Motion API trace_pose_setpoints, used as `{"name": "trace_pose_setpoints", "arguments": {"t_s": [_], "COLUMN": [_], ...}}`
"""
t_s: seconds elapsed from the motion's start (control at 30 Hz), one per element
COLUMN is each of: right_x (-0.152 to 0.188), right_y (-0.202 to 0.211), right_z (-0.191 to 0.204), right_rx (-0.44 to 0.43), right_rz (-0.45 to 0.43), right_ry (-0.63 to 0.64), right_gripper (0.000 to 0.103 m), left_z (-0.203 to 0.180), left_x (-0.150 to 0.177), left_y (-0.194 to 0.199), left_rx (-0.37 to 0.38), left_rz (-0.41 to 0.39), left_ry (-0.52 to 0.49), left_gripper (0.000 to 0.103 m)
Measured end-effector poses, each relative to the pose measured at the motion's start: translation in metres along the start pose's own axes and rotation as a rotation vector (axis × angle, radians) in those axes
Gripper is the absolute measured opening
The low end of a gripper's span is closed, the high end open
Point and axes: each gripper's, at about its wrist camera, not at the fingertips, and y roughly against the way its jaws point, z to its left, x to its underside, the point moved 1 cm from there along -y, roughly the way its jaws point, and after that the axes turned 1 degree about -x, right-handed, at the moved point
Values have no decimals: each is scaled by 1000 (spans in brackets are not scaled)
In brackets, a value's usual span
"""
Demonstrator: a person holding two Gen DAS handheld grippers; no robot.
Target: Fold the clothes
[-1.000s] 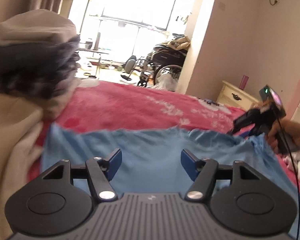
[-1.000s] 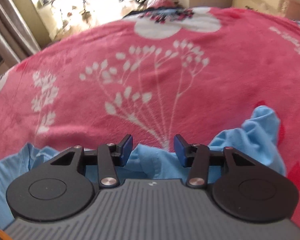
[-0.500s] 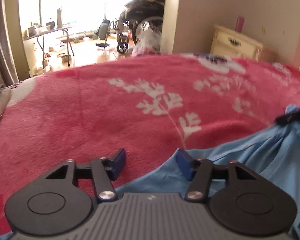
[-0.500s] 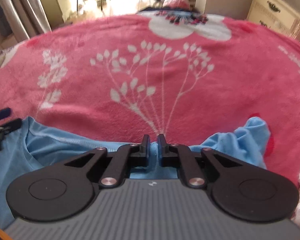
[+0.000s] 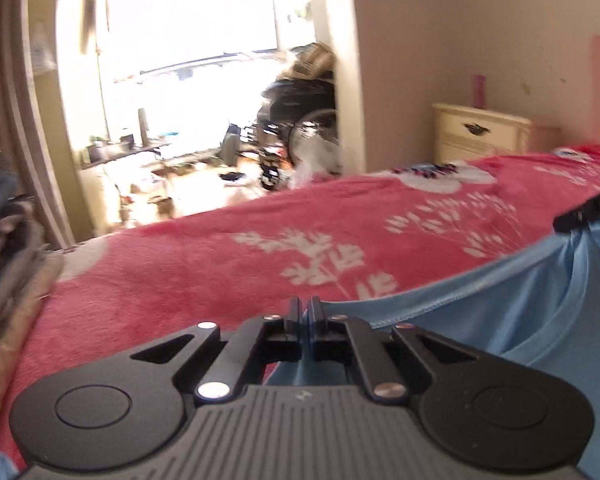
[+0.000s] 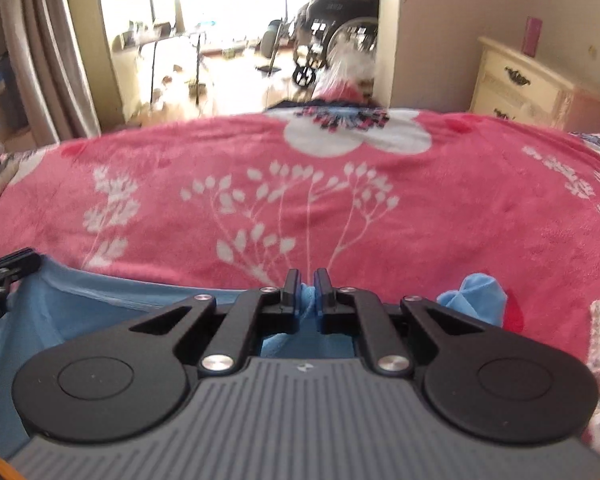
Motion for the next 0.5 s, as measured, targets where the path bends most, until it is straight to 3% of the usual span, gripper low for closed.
{"name": "trace_pose_setpoints", "arguments": {"t_s": [0.23,0.37,0.5], "right_x": [17,10,2], "right_y": [-46,-27,-3], "right_z": [-8,-39,-43], "right_rx": [69,109,-32], "right_rz": [24,-42,32], "right_ry": [-154,-305,-297], "right_gripper": [7,9,11], "left_z": [-12,-8,-5], "left_x": [10,12,15], "left_y": [-17,-25,-24], "left_rx": [-87,-101,-107], "left_rz": [61,96,111], "left_ry": [-14,8,20], "left_gripper": [4,7,11]}}
